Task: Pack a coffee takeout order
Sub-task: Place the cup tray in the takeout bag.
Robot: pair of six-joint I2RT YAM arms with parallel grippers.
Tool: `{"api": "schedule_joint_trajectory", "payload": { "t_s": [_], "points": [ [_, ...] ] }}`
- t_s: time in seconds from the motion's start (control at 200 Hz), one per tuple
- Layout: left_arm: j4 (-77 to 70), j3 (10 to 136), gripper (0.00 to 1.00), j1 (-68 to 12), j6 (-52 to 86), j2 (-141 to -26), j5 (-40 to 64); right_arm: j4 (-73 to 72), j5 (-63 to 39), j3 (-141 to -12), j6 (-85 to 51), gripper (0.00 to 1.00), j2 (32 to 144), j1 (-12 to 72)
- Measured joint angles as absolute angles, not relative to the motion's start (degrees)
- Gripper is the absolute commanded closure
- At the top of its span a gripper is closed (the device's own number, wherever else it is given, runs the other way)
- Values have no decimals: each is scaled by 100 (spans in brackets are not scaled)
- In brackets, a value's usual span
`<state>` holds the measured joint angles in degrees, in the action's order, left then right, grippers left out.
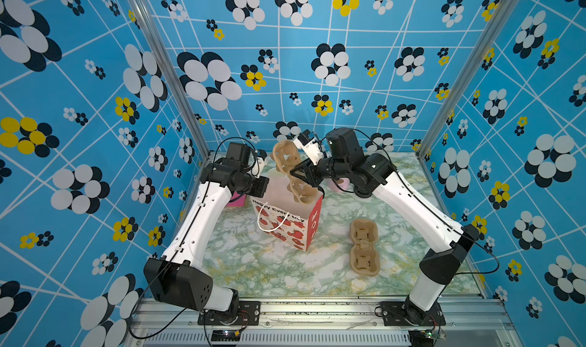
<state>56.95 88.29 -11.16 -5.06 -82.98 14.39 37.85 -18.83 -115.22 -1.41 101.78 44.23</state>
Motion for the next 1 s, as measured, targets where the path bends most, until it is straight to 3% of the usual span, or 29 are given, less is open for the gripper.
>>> {"api": "schedule_joint_trajectory", "payload": {
  "t_s": [0.999],
  "points": [
    [5566, 8742, 95, -902, -379, -8226, 1763, 3651, -1461, -10449, 982, 97, 10239, 4683]
  ]
}}
